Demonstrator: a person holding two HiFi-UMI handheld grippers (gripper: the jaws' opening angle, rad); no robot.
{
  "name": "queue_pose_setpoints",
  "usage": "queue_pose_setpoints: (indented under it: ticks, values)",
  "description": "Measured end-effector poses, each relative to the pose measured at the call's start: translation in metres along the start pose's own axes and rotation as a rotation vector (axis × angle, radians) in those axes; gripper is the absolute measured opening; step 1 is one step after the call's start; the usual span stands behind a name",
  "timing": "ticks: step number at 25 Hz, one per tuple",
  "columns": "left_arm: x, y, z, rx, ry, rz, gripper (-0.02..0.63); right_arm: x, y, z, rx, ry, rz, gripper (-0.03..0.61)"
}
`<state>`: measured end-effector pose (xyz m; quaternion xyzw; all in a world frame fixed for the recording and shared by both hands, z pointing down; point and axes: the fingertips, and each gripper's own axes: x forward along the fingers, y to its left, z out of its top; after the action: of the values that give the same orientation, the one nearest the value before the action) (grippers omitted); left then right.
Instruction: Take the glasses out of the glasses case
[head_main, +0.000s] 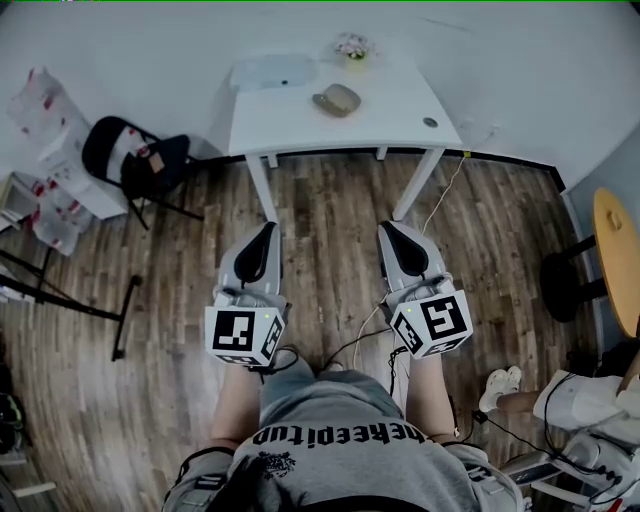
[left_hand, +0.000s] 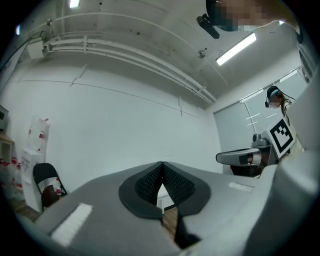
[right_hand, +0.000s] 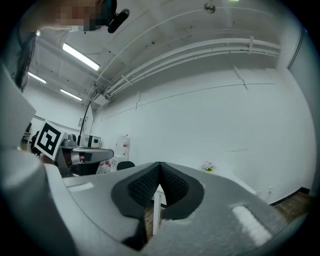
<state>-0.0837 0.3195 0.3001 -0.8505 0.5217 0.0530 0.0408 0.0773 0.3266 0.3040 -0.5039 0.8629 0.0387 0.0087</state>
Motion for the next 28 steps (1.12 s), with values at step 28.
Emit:
queue_pose_setpoints:
  ticks: [28]
  values:
    - [0.198,0.111,-0.019,-0.026,-0.005,-0.115,0.02,0.188,-0.092,-0.006,0.044,-0.031,-0.114,0.002]
